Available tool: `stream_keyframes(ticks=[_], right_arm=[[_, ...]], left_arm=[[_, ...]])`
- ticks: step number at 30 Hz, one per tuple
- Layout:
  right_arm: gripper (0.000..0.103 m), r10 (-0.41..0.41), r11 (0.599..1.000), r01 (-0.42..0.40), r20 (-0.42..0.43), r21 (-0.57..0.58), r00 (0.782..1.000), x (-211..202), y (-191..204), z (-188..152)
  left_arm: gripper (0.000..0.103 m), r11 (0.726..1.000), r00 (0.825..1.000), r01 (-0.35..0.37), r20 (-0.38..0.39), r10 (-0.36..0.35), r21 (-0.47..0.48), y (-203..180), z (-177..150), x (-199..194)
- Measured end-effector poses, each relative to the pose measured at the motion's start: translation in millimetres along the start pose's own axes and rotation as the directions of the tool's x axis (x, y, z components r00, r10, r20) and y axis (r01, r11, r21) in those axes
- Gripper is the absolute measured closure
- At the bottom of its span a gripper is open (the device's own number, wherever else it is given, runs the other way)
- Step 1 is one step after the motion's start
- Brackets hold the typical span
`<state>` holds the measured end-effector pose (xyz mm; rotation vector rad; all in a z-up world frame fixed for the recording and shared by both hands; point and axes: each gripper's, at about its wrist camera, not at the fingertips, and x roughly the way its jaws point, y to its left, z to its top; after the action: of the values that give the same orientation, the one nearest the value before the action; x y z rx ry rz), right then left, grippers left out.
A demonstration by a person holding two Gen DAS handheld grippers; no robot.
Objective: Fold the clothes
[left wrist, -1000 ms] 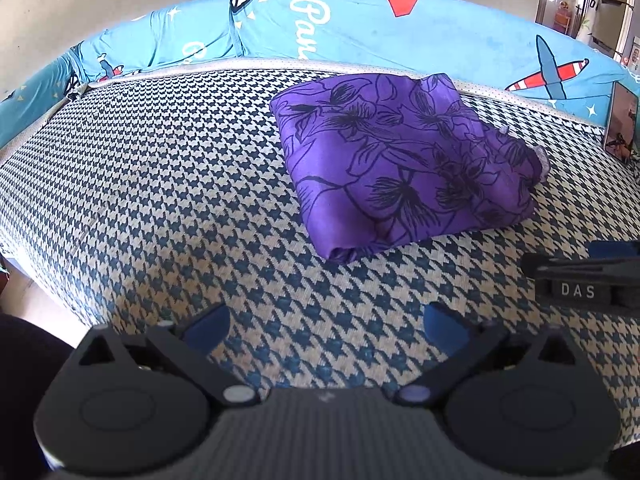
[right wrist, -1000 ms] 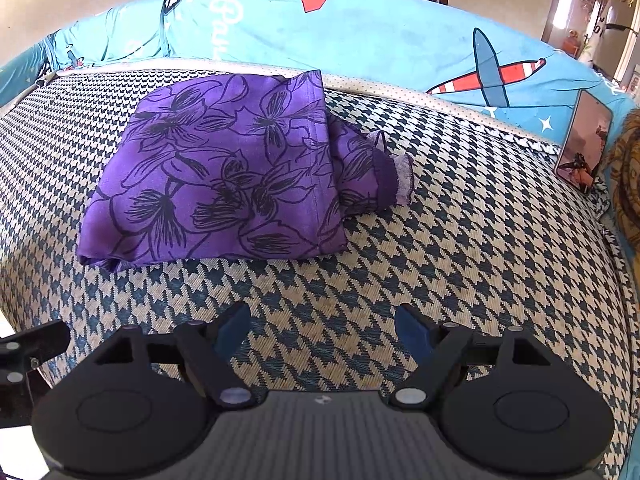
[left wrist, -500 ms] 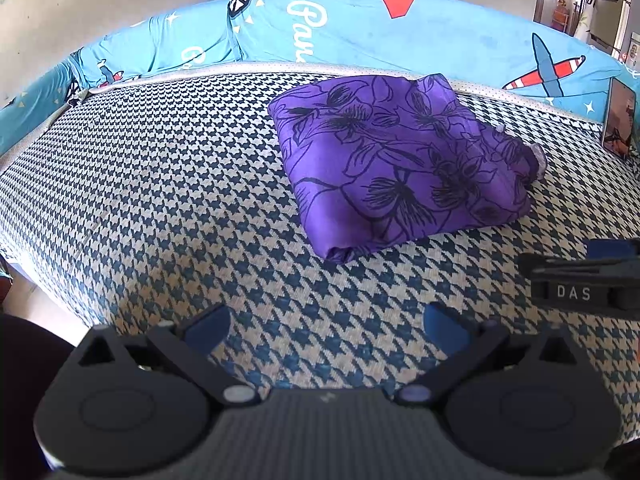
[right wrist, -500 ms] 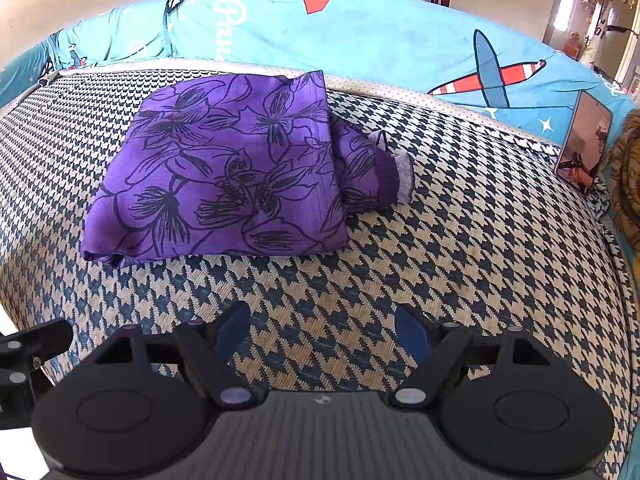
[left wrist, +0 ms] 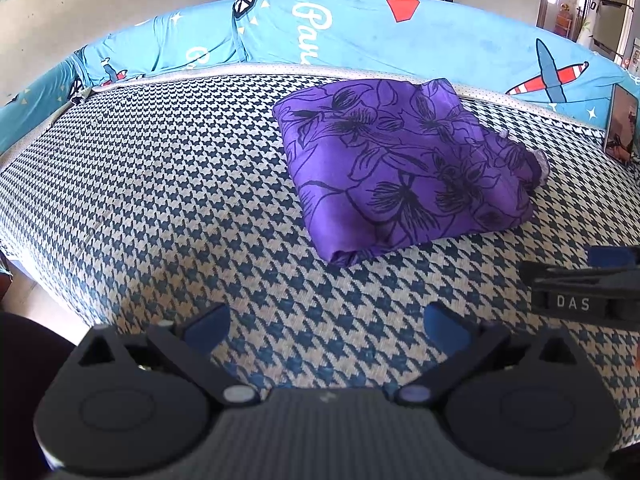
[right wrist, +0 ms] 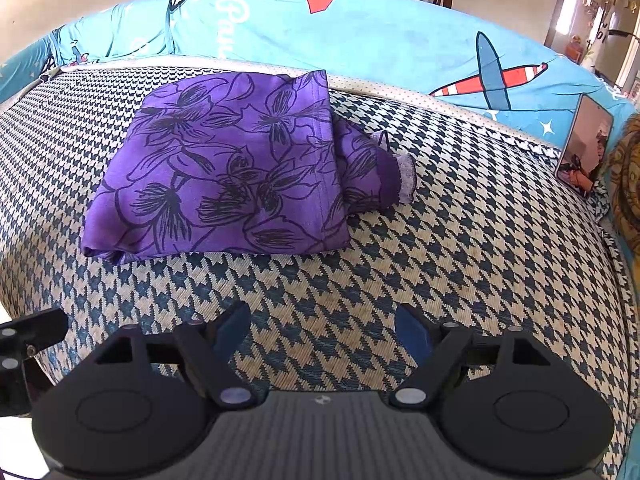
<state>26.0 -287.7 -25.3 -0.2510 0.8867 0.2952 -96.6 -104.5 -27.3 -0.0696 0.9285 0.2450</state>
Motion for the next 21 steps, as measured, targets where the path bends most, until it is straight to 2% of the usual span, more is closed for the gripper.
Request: stream_keyframes(ticks=[21], right_arm=[[0.024, -0.004, 1.000, 0.004, -0.005, -0.019, 1.000, 1.3, 3.5, -1.0]], left_arm=[[0.000, 0.999, 1.000, -0.011, 0.009, 0.010, 0.032, -6.5, -0.6, -3.5]])
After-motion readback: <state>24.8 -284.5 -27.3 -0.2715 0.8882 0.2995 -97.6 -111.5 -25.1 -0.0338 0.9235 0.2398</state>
